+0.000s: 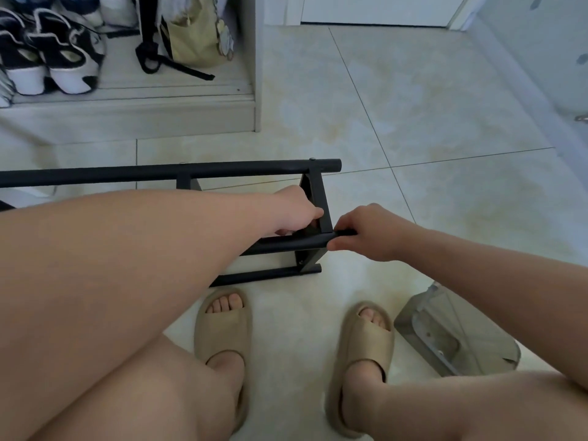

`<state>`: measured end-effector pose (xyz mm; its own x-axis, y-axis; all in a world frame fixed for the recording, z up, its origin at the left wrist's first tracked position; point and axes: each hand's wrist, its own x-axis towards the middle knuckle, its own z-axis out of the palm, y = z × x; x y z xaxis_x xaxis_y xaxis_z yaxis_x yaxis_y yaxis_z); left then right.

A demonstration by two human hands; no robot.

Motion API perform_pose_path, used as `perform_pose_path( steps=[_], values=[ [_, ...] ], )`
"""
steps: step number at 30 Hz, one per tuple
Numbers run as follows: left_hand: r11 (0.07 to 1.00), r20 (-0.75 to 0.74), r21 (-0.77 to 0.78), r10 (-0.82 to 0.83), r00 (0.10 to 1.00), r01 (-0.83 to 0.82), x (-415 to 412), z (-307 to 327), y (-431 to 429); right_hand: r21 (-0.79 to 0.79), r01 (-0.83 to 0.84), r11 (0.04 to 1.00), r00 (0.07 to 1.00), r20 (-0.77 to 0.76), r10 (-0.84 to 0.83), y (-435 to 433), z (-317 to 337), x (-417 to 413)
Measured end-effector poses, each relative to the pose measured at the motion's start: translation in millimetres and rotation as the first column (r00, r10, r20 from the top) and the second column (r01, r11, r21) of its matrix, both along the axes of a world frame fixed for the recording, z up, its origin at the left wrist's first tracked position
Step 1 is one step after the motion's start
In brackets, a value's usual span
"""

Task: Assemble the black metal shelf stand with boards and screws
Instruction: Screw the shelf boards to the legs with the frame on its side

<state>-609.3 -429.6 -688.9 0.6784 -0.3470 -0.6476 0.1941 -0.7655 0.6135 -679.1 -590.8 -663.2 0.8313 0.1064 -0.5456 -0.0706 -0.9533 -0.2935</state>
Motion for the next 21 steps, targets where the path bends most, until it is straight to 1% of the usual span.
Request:
perform_pose_path(
  steps=[5,11,15,18,19,21],
  values=[
    [0.999,-0.155,-0.023,-0.042,0.987,0.039,-6,-3,4,-0.027,-0.07,0.997,0.997,-0.045,0.069,5,0,-9],
    [0.991,-0.198,-0.013,-0.13,0.972,0.13,-17,-5,3,-0.019,-0.101,0.995,0.991,-0.087,0.099,10,1,-24],
    [0.98,-0.232,-0.018,-0.195,0.953,0.196,-21,-4,1,-0.019,-0.08,0.997,0.99,-0.116,0.077,13,-2,-32],
    [0.982,-0.239,-0.019,-0.189,0.952,0.19,-19,-5,-1,-0.077,-0.018,0.997,0.999,-0.046,0.015,12,-1,-31],
    [0.984,-0.25,-0.024,-0.178,0.952,0.178,-17,-5,-1,-0.114,-0.008,0.993,1.0,0.008,0.009,12,0,-30],
    [0.993,-0.301,-0.041,-0.12,0.946,0.113,-13,-4,-1,-0.211,-0.022,0.977,0.987,0.152,0.055,10,1,-30]
  ],
)
